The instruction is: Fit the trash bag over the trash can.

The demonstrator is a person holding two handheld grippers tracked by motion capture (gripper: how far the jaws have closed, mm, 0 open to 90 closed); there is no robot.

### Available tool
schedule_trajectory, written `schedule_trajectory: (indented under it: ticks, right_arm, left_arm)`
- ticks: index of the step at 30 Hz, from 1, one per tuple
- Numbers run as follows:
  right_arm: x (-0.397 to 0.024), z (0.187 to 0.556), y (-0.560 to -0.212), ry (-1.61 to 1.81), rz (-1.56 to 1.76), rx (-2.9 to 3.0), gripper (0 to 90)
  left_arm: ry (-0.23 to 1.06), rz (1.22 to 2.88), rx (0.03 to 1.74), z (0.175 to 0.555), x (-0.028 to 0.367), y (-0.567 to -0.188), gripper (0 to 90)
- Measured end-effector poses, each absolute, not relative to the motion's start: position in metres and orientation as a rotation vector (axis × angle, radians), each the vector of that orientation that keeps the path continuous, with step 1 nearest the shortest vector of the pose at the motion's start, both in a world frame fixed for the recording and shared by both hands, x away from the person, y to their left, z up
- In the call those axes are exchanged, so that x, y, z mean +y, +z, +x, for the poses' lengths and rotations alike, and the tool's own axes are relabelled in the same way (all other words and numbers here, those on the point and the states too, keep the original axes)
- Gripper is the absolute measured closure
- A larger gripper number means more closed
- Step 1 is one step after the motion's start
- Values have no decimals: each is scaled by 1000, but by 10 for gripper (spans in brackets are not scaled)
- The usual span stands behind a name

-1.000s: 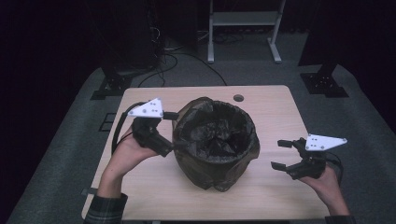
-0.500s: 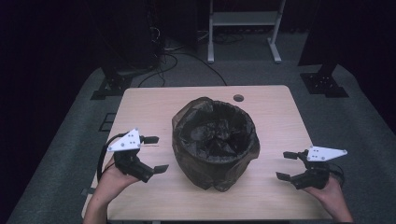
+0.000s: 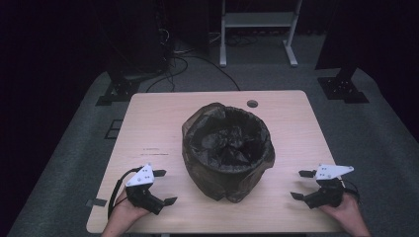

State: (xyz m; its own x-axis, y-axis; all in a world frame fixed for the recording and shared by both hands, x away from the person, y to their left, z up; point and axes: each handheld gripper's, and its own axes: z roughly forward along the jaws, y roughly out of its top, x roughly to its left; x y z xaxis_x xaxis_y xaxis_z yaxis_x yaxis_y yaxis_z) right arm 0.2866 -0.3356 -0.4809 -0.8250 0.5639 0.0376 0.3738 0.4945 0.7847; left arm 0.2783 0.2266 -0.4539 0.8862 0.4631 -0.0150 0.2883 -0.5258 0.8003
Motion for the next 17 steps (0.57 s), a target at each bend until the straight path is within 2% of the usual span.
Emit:
schedule_trajectory:
  ticks: [6, 17]
  right_arm:
    - [-329, 288, -487, 1123, 797, 2571, 102]
    - [-329, 288, -487, 1121, 795, 2571, 102]
  left_arm:
    - [248, 2293, 573, 279, 226, -481, 0]
    - [263, 2287, 591, 279, 229, -484, 0]
